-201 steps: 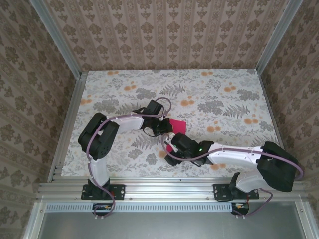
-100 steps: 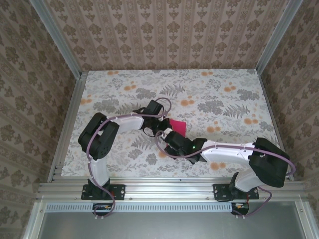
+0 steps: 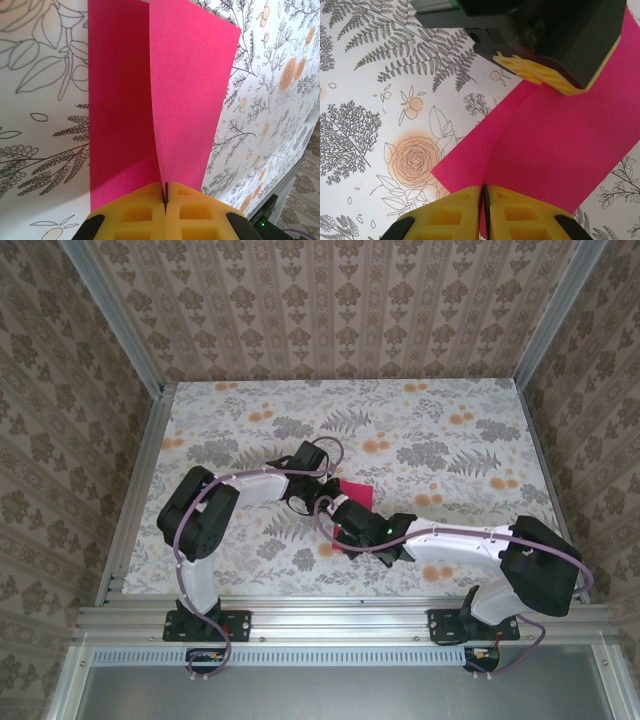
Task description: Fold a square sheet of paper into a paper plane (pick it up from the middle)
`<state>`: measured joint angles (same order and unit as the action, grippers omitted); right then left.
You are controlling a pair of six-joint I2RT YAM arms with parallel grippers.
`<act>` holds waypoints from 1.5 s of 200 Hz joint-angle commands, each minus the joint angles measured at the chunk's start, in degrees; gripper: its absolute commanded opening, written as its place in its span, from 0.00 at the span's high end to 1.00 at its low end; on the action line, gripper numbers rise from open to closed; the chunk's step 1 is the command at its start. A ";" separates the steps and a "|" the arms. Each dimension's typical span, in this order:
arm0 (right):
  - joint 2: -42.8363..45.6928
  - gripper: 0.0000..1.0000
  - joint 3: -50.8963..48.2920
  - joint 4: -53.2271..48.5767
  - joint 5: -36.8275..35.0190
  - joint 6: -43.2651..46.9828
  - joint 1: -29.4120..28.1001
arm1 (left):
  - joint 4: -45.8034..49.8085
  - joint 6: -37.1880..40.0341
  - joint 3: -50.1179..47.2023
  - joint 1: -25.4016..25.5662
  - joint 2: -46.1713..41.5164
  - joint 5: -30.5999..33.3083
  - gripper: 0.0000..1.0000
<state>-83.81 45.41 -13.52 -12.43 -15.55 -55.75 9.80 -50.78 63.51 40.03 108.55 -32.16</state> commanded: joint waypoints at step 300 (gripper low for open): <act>-5.49 0.84 12.78 -17.66 -3.84 -2.67 -0.55 | 3.26 2.00 3.20 0.57 0.00 -0.70 1.00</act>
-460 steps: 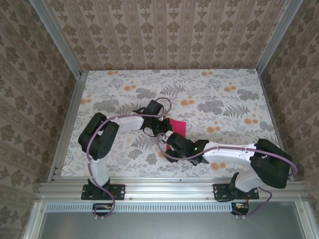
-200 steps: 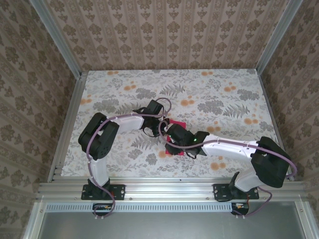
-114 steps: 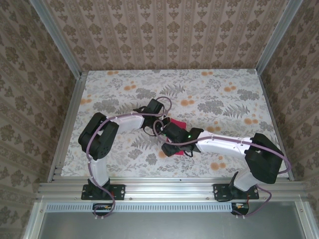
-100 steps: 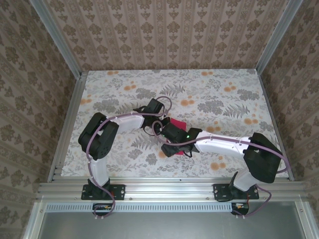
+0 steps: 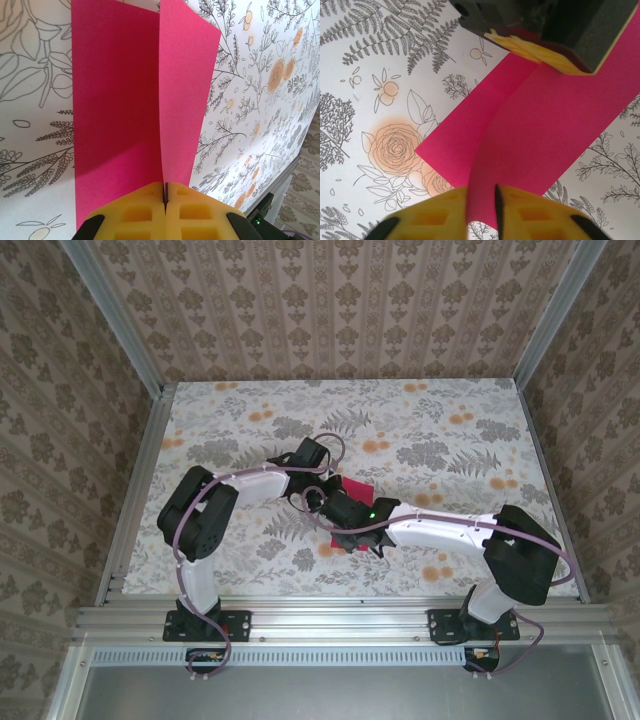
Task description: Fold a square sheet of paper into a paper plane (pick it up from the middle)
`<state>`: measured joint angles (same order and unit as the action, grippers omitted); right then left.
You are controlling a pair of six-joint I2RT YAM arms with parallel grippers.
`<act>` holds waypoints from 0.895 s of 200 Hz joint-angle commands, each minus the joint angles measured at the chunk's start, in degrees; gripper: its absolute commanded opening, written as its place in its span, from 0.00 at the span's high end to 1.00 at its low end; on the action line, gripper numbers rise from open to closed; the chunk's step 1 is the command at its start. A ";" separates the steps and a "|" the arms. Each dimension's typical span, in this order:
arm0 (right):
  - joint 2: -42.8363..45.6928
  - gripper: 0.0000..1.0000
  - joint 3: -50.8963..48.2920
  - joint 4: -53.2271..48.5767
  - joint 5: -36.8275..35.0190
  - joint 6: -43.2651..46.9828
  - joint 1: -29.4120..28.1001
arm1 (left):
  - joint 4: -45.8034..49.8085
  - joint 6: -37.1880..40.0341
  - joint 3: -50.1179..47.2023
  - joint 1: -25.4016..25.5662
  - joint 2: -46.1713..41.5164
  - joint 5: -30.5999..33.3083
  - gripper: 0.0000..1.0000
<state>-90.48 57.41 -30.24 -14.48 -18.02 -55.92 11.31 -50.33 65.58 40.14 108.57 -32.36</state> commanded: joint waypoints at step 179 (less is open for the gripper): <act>0.44 1.00 -10.05 23.06 37.18 -8.86 15.91 | 9.48 2.60 -8.04 1.29 -13.77 15.64 0.86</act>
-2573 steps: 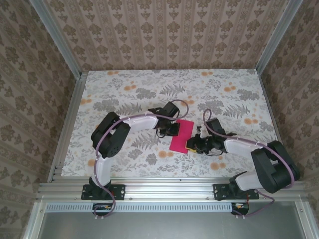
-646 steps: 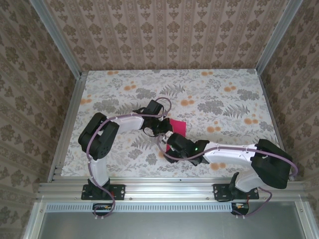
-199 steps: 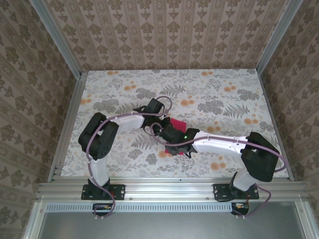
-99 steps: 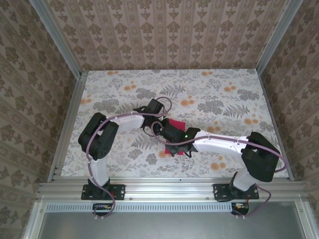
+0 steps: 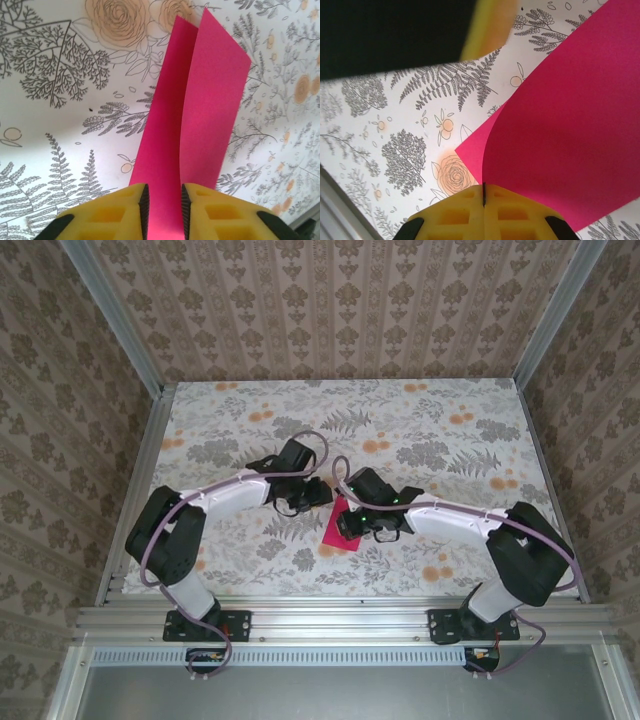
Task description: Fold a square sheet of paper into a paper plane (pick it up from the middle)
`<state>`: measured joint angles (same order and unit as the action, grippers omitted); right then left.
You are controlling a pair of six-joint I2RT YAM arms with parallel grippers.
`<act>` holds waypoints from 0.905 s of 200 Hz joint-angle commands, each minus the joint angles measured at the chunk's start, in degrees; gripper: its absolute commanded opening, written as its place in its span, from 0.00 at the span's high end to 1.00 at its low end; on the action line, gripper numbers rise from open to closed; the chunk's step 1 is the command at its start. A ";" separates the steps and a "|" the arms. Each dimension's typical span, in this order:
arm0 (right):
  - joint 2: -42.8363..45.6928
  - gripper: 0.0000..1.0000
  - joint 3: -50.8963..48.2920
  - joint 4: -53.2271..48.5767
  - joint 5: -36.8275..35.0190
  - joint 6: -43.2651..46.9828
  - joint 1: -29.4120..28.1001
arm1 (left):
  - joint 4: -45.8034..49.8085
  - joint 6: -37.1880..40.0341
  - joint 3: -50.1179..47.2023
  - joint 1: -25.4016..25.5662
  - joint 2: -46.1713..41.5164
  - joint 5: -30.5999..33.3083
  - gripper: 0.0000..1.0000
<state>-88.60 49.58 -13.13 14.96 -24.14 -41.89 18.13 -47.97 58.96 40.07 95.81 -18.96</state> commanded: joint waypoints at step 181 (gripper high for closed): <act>-0.95 0.99 -8.11 10.88 10.08 -5.76 7.13 | 0.76 -0.24 -4.00 7.83 5.34 1.82 1.00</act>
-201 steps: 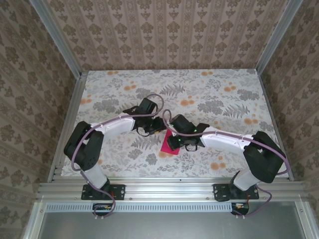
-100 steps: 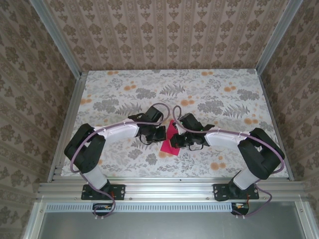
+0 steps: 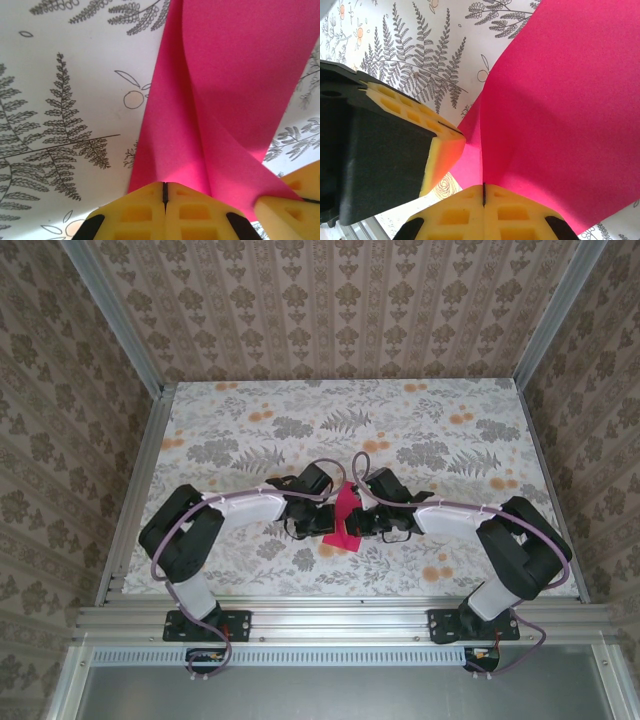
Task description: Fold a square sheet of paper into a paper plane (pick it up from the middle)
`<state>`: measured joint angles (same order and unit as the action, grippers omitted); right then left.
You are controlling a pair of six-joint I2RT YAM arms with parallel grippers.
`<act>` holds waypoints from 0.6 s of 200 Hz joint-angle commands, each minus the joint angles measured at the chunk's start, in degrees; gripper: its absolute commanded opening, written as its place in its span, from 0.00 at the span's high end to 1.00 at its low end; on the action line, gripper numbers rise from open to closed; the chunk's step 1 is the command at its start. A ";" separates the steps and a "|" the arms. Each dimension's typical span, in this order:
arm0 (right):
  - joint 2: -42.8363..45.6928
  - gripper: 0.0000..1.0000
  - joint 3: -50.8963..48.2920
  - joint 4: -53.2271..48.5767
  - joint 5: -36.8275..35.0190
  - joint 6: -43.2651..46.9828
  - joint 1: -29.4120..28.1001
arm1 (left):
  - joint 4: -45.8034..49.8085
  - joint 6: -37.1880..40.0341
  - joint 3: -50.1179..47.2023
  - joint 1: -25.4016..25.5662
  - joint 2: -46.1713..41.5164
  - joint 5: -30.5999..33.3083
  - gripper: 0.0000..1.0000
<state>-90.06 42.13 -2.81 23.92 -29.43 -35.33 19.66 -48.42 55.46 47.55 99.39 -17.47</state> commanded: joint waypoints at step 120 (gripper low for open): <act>-1.65 0.95 2.83 -6.47 1.60 11.94 4.39 | 2.29 2.53 -0.13 0.94 4.49 2.79 1.00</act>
<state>-90.43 42.61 -6.55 24.51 -22.70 -31.42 18.83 -47.75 55.53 47.66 100.99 -17.23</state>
